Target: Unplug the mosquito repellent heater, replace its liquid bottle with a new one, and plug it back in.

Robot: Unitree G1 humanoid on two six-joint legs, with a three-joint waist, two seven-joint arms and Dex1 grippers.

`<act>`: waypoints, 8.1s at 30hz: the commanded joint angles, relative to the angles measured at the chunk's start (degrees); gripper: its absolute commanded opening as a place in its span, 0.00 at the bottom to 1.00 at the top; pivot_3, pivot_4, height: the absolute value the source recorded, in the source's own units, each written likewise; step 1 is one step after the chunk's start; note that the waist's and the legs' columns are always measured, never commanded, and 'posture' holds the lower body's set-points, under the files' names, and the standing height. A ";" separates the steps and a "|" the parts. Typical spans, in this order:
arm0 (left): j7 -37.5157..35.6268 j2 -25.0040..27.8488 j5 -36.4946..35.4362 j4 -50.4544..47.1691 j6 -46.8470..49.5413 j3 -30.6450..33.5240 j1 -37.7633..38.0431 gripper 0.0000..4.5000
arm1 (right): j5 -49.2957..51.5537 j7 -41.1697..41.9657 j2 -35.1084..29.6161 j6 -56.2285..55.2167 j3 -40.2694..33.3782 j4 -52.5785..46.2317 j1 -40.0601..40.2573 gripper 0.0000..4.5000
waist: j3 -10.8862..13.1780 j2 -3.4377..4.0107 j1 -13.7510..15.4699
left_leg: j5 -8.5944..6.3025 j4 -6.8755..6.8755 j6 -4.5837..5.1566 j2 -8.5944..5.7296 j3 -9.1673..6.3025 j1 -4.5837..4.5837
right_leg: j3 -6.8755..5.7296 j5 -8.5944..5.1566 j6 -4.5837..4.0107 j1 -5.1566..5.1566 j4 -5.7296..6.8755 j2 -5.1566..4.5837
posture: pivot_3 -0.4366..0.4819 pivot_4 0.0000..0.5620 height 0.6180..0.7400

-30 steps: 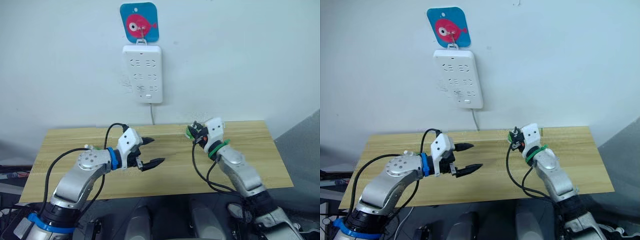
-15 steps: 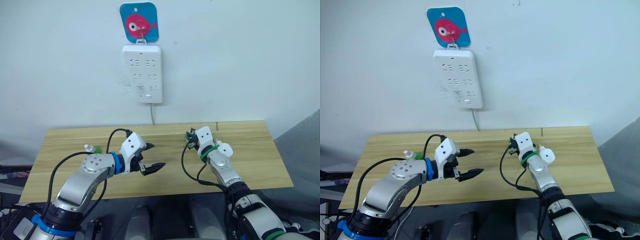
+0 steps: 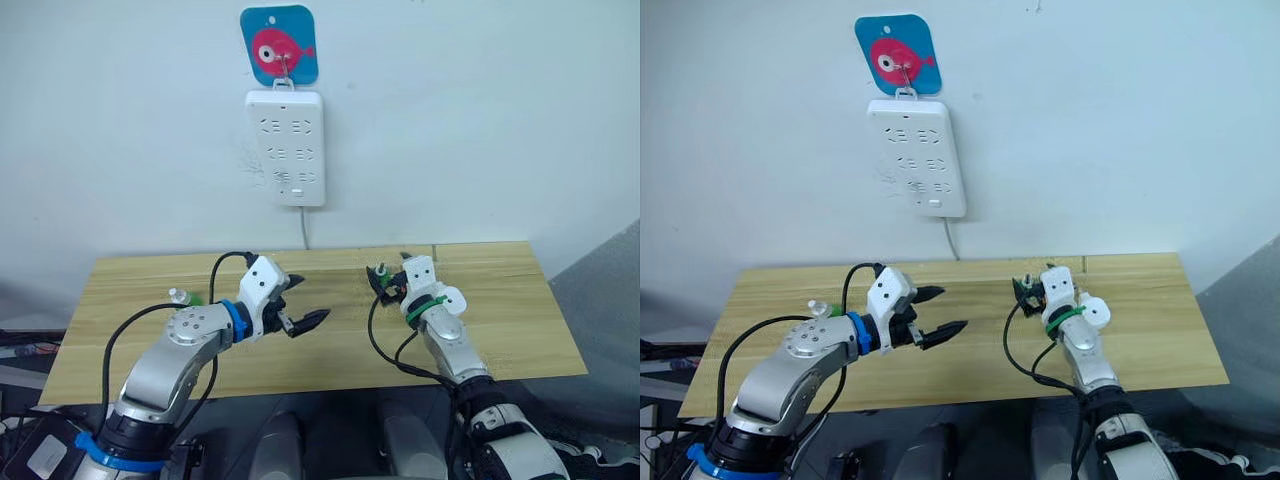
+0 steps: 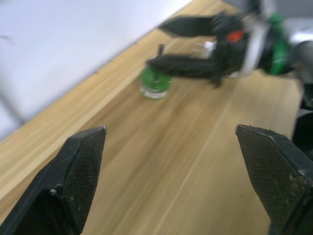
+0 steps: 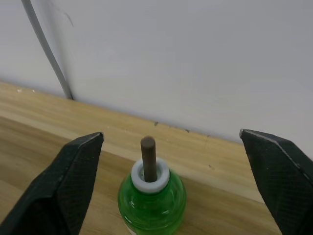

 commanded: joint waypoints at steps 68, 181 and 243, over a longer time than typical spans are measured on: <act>12.72 -4.96 7.65 61.09 -43.75 21.95 -5.43 0.86 | 11.86 19.78 -13.47 77.38 18.52 -63.18 -15.62 1.00 | 7.66 0.03 0.19 | 0.05 -0.05 -0.10 0.03 -0.06 -0.12 | -0.09 0.05 -0.04 -0.14 -0.11 -0.02 | 0.35 0.81 0.88; -30.94 7.40 -11.49 8.34 -4.13 1.84 -22.71 0.52 | 24.04 51.99 -22.28 45.02 6.35 -36.93 -27.24 0.72 | -0.77 -0.89 0.17 | 0.44 0.21 -0.73 -0.09 -0.17 -0.54 | -0.17 0.19 0.02 -0.73 0.68 -0.06 | 0.42 0.26 0.88; -29.14 4.38 -7.96 8.84 -9.12 -0.39 -20.40 0.52 | 20.02 22.75 -15.52 50.57 5.32 -57.23 -10.84 1.00 | -0.81 -0.85 -0.42 | 0.43 0.13 -0.71 0.02 -0.12 0.00 | -0.08 0.11 -0.10 -0.35 0.83 0.11 | 0.37 0.31 0.88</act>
